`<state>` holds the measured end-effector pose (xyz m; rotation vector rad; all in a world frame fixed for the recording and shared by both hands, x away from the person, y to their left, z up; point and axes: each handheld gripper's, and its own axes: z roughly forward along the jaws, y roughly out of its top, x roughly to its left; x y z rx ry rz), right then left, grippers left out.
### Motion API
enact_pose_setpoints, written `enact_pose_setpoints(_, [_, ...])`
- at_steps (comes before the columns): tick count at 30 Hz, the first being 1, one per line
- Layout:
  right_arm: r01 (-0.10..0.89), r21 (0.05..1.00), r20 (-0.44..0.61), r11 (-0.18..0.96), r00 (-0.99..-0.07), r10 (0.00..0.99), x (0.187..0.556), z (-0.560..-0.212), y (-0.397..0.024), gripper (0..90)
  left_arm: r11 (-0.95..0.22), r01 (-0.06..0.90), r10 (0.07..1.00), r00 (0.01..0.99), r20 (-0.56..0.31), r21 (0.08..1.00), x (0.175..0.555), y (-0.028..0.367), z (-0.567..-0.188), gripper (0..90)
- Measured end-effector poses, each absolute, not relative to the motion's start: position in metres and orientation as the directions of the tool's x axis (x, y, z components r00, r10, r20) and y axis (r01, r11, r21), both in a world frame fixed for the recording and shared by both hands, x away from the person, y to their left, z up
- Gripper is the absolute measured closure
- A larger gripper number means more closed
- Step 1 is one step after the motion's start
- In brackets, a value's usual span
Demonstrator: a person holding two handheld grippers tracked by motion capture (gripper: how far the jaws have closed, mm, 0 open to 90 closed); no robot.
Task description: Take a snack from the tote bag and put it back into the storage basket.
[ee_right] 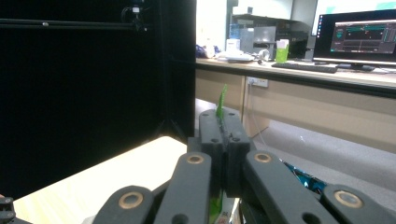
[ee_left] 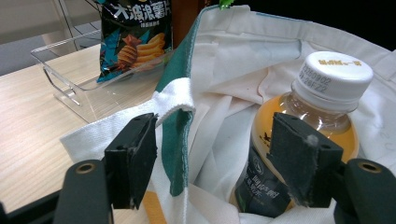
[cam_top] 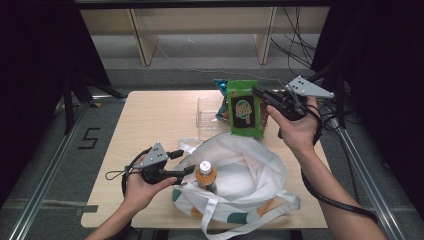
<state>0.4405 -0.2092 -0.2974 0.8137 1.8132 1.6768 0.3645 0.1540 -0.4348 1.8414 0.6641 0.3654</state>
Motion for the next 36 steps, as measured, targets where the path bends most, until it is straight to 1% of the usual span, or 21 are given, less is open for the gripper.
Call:
enact_pose_setpoints(1, [0.057,0.997,-0.005,0.059,-0.671,0.742,0.442,-0.297,-0.210,90.0,-0.252,0.268,0.602,0.796,-0.066,0.930,0.365,0.154,-0.435,31.4])
enact_pose_setpoints(2, [0.072,0.996,0.011,0.052,-0.678,0.735,0.441,-0.297,-0.210,90.0,-0.256,0.268,0.605,0.794,-0.062,0.929,0.364,0.154,-0.435,31.4])
enact_pose_setpoints(4, [0.069,0.997,0.013,0.046,-0.675,0.737,0.444,-0.297,-0.209,90.0,-0.257,0.268,0.604,0.795,-0.062,0.929,0.364,0.154,-0.435,31.5])
enact_pose_setpoints(6, [0.092,0.995,0.030,0.041,-0.660,0.750,0.443,-0.298,-0.209,90.0,-0.256,0.264,0.600,0.798,-0.061,0.930,0.364,0.154,-0.435,31.5])
enact_pose_setpoints(8, [0.064,0.997,0.003,0.053,-0.670,0.743,0.446,-0.298,-0.210,90.0,-0.257,0.264,0.600,0.798,-0.060,0.930,0.364,0.154,-0.435,31.5])
enact_pose_setpoints(9, [0.078,0.996,0.020,0.043,-0.668,0.744,0.445,-0.298,-0.209,90.0,-0.256,0.267,0.602,0.796,-0.062,0.929,0.364,0.154,-0.435,31.5])
enact_pose_setpoints(12, [0.061,0.997,0.006,0.048,-0.674,0.739,0.447,-0.297,-0.209,90.0,-0.255,0.266,0.600,0.797,-0.063,0.930,0.365,0.154,-0.435,31.5])
enact_pose_setpoints(13, [0.088,0.995,0.027,0.041,-0.660,0.751,0.445,-0.296,-0.209,90.0,-0.256,0.266,0.601,0.797,-0.063,0.929,0.364,0.154,-0.435,31.5])
enact_pose_setpoints(15, [0.065,0.997,0.020,0.031,-0.670,0.742,0.446,-0.295,-0.209,90.0,-0.255,0.266,0.601,0.797,-0.064,0.930,0.364,0.154,-0.435,31.5])
enact_pose_setpoints(23, [0.053,0.997,-0.003,0.048,-0.642,0.767,0.454,-0.294,-0.212,90.0,-0.255,0.265,0.601,0.797,-0.062,0.930,0.364,0.154,-0.435,31.5])
enact_pose_setpoints(24, [0.082,0.996,0.030,0.030,-0.645,0.763,0.453,-0.295,-0.211,90.0,-0.254,0.265,0.601,0.797,-0.063,0.930,0.364,0.154,-0.435,31.5])
enact_pose_setpoints(25, [0.076,0.996,0.020,0.040,-0.654,0.756,0.455,-0.296,-0.211,90.0,-0.254,0.265,0.601,0.797,-0.063,0.930,0.364,0.154,-0.435,31.5])
enact_pose_setpoints(27, [0.089,0.995,0.031,0.035,-0.647,0.761,0.456,-0.298,-0.210,90.0,-0.255,0.267,0.603,0.796,-0.063,0.929,0.364,0.154,-0.435,31.5])
enact_pose_setpoints(28, [0.079,0.996,0.020,0.041,-0.642,0.766,0.458,-0.298,-0.210,90.0,-0.257,0.268,0.605,0.794,-0.062,0.929,0.364,0.154,-0.435,31.5])
enact_pose_setpoints(36, [0.099,0.994,0.024,0.052,-0.641,0.767,0.466,-0.304,-0.206,90.0,-0.253,0.267,0.602,0.796,-0.064,0.930,0.364,0.154,-0.435,31.5])
